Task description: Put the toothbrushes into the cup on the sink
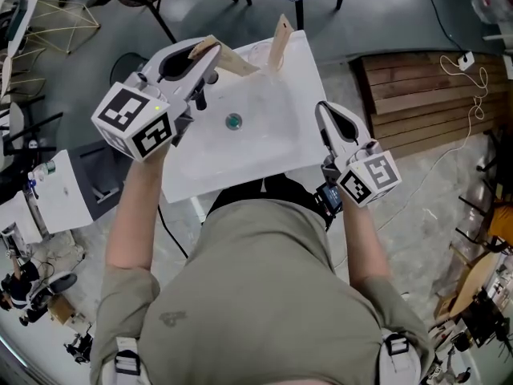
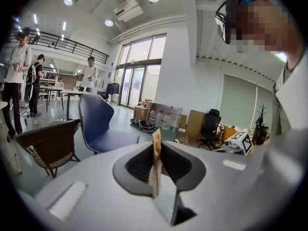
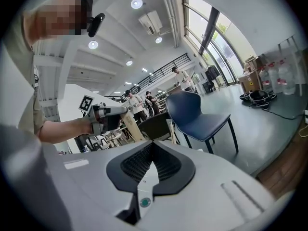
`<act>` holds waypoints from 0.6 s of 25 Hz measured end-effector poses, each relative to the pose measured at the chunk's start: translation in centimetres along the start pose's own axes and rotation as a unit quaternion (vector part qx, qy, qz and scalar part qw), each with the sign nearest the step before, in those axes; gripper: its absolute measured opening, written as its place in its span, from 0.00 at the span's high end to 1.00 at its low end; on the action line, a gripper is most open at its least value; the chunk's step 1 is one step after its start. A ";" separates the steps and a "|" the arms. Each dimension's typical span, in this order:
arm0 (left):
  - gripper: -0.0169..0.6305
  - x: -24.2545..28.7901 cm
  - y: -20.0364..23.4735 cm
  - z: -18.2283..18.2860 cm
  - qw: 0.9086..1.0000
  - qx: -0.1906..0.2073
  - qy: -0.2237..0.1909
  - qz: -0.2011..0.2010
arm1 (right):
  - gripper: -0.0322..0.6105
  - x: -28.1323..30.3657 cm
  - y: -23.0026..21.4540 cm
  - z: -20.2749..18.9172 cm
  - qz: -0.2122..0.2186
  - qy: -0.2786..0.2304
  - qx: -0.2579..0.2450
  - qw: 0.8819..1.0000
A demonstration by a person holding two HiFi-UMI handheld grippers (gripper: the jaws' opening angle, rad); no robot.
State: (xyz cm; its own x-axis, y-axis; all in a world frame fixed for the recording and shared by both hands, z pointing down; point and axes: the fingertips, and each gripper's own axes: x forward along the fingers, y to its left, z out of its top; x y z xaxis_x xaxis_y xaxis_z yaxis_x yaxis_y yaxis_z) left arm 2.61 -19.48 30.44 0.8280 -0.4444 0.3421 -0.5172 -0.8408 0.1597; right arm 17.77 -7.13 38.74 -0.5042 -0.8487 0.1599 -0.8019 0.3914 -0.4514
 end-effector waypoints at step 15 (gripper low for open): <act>0.90 4.8 2.4 -1.2 1.000 0.000 0.023 -0.020 | 0.93 -0.5 -1.3 -0.4 -0.018 0.017 0.008 1.000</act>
State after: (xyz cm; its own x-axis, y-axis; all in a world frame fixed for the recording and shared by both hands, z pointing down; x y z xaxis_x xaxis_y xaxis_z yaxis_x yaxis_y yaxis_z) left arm 5.07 -23.27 33.58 0.8371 -0.3965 0.3769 -0.4844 -0.8574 0.1739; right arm 19.00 -7.08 39.59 -0.4861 -0.8495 0.2053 -0.8142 0.3549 -0.4594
